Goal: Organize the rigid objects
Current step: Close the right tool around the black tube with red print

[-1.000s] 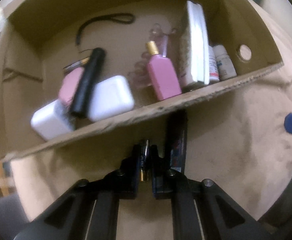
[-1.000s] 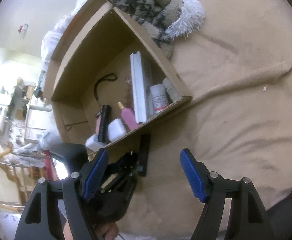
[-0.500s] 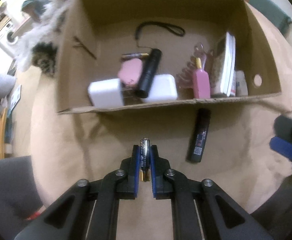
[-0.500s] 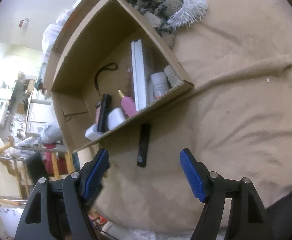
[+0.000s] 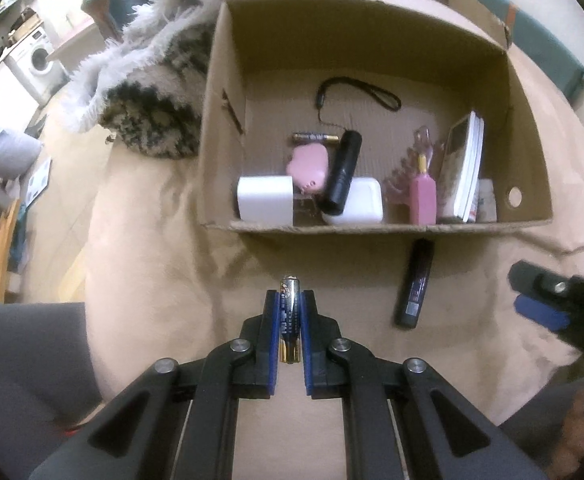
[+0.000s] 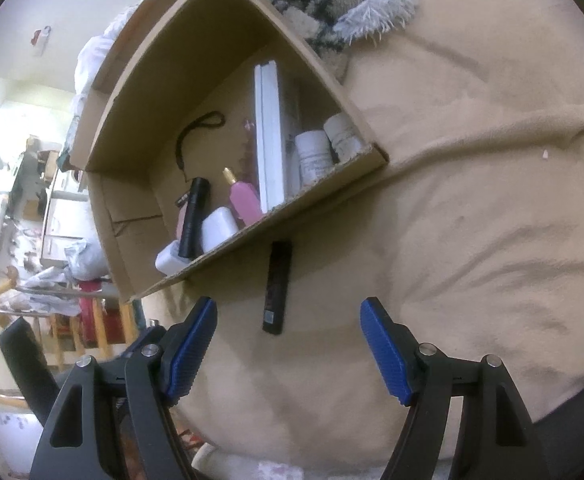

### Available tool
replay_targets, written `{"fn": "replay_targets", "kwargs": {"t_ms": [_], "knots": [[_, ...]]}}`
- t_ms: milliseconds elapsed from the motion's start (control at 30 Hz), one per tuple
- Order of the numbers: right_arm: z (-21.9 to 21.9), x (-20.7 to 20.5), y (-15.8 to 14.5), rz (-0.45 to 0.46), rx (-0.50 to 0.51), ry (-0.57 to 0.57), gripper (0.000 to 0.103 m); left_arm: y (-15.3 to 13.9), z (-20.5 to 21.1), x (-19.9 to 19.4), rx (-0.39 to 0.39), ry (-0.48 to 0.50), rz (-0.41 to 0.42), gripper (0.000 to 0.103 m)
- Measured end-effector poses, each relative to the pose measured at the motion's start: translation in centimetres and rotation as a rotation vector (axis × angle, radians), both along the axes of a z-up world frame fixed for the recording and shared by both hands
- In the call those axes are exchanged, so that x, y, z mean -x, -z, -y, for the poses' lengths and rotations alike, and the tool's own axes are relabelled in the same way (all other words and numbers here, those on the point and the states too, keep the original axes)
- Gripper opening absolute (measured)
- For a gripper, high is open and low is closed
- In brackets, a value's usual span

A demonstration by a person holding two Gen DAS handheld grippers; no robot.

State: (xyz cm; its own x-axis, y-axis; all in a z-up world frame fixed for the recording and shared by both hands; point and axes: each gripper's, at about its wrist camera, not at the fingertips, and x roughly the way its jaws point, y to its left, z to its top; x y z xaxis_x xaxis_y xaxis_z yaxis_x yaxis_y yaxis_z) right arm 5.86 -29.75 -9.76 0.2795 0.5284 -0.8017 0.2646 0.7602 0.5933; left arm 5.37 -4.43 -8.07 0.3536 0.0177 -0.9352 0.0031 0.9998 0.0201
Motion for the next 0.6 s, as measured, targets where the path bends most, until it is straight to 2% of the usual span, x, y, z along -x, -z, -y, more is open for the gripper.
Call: {"fn": "replay_targets", "kwargs": {"t_ms": [233, 433, 600], "knots": [[-0.9, -0.5, 1.0, -0.009, 0.063, -0.005, 0.079, -1.8, -1.2, -0.5, 0.027, -0.009, 0.051, 0.009], [-5.0, -2.0, 2.1, 0.005, 0.199, -0.102, 0.079, -2.7, -2.6, -0.8, 0.037, 0.008, 0.065, 0.009], [-7.5, -3.0, 3.3, -0.007, 0.206, -0.118, 0.079, -2.6, -3.7, -1.0, 0.041, 0.01, 0.072, 0.009]]}}
